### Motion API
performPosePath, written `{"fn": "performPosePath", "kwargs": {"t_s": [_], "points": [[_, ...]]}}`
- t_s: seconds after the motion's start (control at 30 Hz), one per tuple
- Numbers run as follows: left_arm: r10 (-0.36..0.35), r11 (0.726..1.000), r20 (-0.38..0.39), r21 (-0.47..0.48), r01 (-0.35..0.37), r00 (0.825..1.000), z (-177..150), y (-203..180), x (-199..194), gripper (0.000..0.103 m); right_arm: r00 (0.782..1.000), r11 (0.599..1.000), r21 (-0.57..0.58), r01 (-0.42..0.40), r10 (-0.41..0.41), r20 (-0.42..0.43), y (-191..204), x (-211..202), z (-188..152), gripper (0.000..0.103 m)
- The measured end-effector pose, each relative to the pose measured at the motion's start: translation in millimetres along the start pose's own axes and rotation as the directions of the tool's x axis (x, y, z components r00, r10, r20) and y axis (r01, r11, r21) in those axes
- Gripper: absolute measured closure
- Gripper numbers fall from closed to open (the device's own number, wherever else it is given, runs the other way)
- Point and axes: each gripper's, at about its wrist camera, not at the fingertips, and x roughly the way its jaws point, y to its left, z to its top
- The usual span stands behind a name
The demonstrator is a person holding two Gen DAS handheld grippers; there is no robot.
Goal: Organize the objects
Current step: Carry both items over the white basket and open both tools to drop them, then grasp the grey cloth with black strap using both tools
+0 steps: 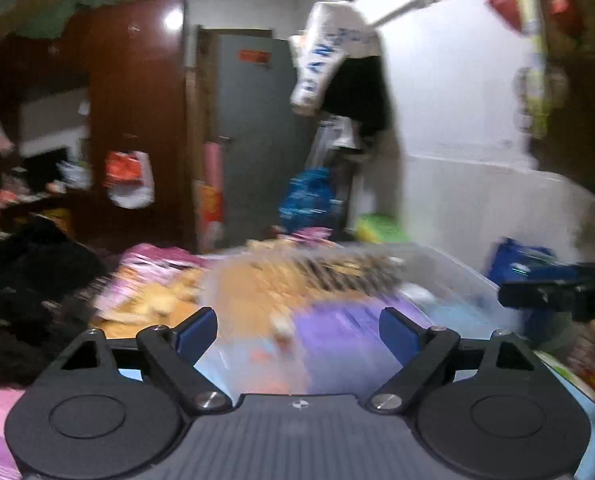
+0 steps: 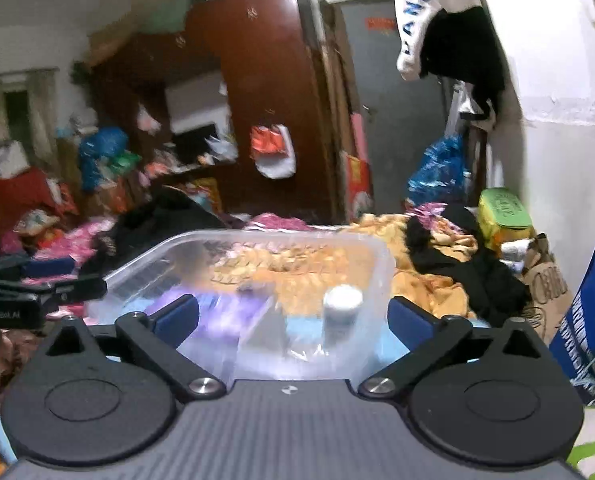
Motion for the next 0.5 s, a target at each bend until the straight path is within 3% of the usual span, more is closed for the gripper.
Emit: {"fn": "performPosePath", "kwargs": {"t_s": [0.13,0.23,0.33,0.43,0.5], "points": [[-0.107,0.994,-0.01,-0.004,0.106,0.994,-51.0,-12.7,-20.7,0.013,0.999,0.999,-0.005,0.032,-0.032,0.026,-21.2,-49.5,-63.6,0.0],[-0.178,0.984,-0.003,0.006,0.178,0.984,-66.8,-28.9,-20.1,0.013,0.997,0.996,0.065,0.066,-0.069,0.045,-41.8,-78.5,-107.7,0.0],[-0.238,0.97,-0.022,0.043,0.239,0.971,-62.8,-52.2,-2.9,0.013,0.997,0.991,0.129,0.036,-0.044,0.061,-51.3,-94.4,-132.8,0.0],[-0.316,0.947,-0.037,0.043,0.317,0.948,-57.9,-69.8,15.9,0.013,0.997,0.995,0.097,0.032,-0.038,0.064,-42.7,-96.6,-137.5,0.002],[-0.335,0.939,-0.054,0.064,0.338,0.941,-61.0,-83.6,24.1,0.013,0.997,0.996,0.092,0.019,-0.025,0.07,-38.4,-93.2,-138.8,0.01]]}}
